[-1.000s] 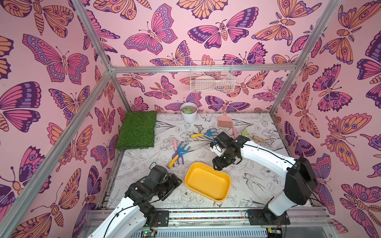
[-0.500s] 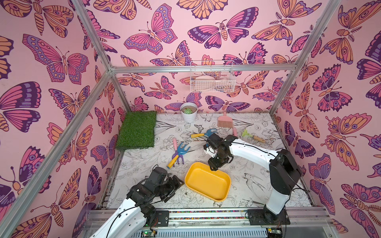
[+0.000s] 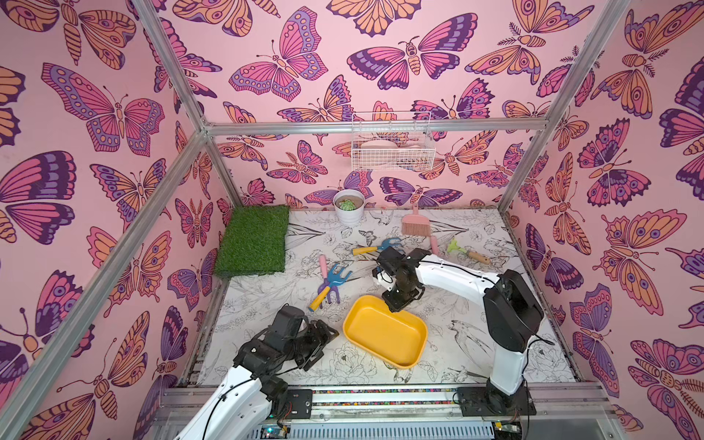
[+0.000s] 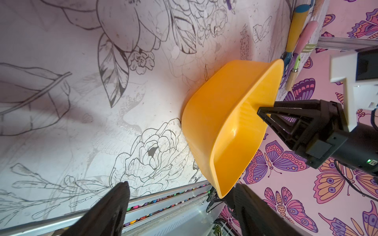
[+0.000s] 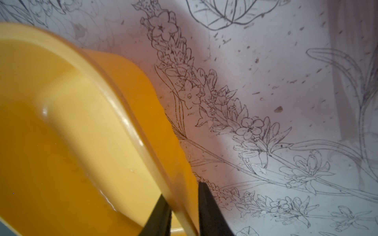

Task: Put the rake into the storage box
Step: Move the storage box to the center of the board.

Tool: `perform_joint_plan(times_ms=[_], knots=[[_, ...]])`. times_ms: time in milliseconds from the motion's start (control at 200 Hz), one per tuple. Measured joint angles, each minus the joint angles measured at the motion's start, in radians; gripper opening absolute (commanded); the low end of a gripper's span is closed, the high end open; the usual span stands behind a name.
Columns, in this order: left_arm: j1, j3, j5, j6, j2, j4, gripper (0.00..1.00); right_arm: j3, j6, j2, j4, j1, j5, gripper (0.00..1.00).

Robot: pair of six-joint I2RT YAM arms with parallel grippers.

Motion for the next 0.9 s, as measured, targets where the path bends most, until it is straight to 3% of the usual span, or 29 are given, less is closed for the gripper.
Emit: perform_joint_plan(times_ms=[260,636,896], knots=[[0.052,0.000,0.017,0.016,0.002,0.000,0.86,0.000,0.057,0.000,0.002,0.000,0.002,0.00],[0.114,0.087,0.017,0.093,0.122,0.000,0.91,-0.019,0.212,-0.037,0.009,-0.008,0.025,0.00],[0.138,0.201,0.017,0.168,0.248,0.001,0.92,-0.050,0.312,-0.094,0.018,-0.097,0.043,0.00]])
